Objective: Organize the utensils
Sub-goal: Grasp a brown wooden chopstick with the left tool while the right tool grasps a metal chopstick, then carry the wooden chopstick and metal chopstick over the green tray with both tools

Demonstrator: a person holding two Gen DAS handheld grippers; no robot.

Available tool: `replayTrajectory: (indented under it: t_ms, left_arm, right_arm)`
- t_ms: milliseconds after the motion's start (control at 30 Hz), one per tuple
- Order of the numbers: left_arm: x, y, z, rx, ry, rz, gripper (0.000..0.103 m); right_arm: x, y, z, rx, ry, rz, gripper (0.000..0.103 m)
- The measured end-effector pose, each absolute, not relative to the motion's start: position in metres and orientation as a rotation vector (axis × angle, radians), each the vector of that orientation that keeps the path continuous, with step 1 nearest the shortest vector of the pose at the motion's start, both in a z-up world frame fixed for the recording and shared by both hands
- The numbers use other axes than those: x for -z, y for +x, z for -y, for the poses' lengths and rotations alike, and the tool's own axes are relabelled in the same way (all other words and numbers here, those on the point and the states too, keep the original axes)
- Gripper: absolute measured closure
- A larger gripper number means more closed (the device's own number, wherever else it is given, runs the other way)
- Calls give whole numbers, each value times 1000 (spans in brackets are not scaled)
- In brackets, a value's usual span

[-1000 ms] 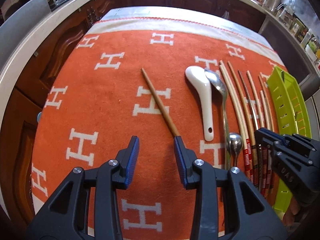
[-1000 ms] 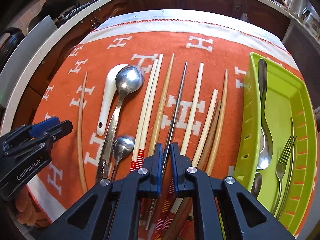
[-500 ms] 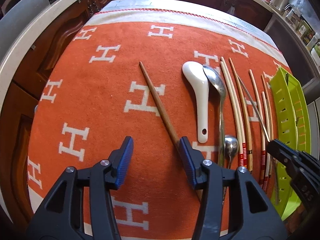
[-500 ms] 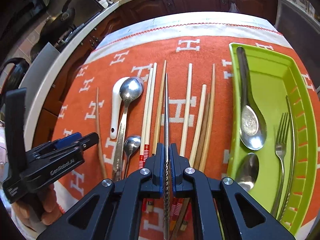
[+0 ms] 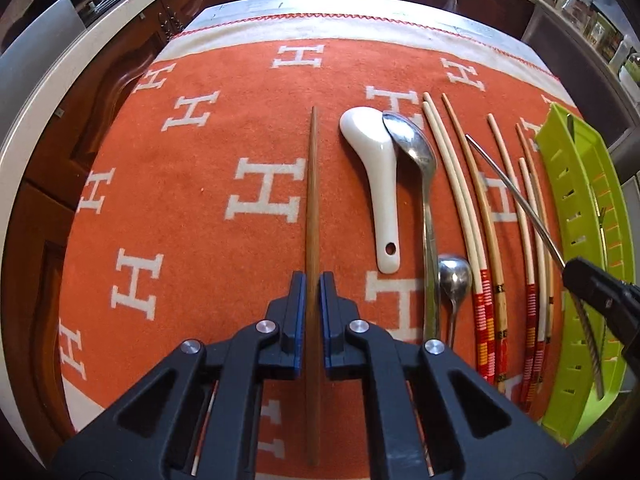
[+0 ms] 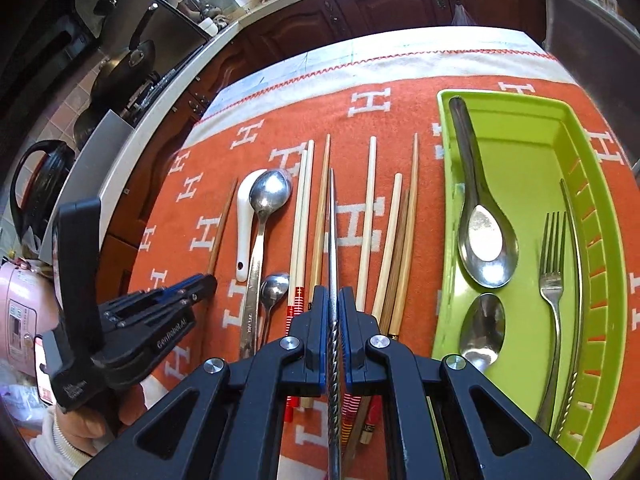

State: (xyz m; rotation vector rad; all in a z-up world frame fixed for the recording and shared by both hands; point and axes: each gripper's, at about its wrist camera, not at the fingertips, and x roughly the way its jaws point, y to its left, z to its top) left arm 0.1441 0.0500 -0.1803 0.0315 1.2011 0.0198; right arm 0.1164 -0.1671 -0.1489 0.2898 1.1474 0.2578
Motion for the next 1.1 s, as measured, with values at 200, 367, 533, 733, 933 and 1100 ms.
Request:
replayTrajectory:
  t_ms: [200,367,533,733,933,1100]
  left_arm:
    - [152,134,-51,-1,15,-1138,99]
    - [147,130,-47,19,18,-1139,99]
    - [155,124,-48,24,5,-1161,99]
    - [160,123,-66,4,-27,-1161,99]
    - [168,123,-79,6,-69,-1173,98]
    - [172,122,-81,30,-78,-1172,98]
  right_arm:
    - [132,111,175,-256,309,-1097,98]
    - [124,112,173,-257,302,-1079,98]
    - [152,121,155,-227,255,-1140,98]
    - [178,127,134,-208,192,-1162,98]
    - [188,132,121,-178,118,-1180,96]
    - [188,137,96,-159,-26,-1170,87]
